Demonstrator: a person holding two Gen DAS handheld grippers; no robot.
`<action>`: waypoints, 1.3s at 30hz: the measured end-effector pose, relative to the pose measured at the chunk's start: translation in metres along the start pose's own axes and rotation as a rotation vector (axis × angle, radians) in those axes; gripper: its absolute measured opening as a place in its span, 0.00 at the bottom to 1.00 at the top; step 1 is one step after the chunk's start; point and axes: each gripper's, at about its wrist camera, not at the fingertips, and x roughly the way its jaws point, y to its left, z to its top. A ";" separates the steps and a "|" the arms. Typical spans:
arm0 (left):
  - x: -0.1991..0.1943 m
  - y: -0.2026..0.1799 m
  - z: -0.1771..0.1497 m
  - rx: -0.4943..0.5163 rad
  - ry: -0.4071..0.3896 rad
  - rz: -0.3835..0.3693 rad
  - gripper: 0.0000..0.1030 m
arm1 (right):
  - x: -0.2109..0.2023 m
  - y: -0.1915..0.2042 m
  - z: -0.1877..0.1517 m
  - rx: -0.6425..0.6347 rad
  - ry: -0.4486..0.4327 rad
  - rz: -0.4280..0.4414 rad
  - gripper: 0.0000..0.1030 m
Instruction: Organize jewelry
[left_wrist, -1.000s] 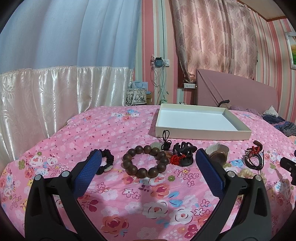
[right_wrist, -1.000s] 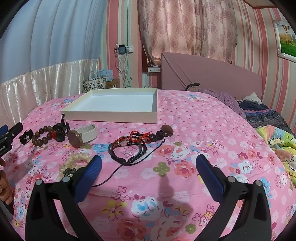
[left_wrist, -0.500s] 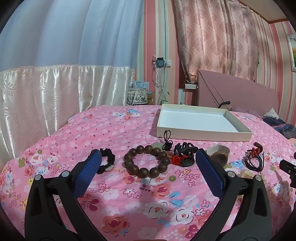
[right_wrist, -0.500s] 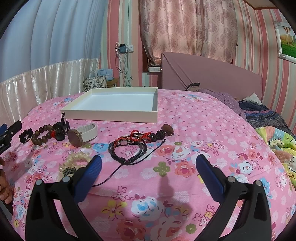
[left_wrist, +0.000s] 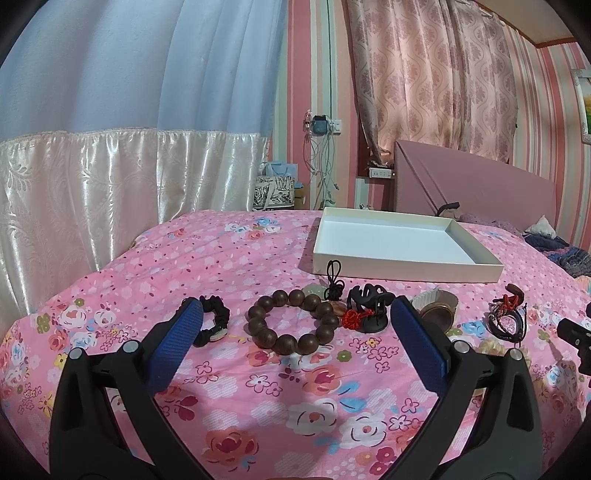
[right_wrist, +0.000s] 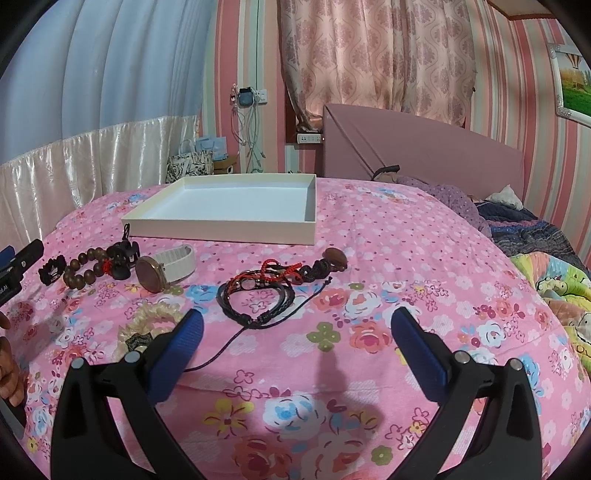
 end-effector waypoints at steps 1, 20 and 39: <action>-0.001 0.000 0.000 -0.002 -0.002 0.000 0.97 | 0.000 0.000 0.000 0.000 -0.002 -0.001 0.98; -0.002 0.002 0.001 -0.005 -0.007 0.001 0.97 | -0.001 0.002 0.001 -0.011 -0.004 -0.011 0.98; 0.001 -0.006 -0.003 0.017 0.042 -0.044 0.97 | 0.001 0.002 0.001 -0.010 0.003 -0.010 0.98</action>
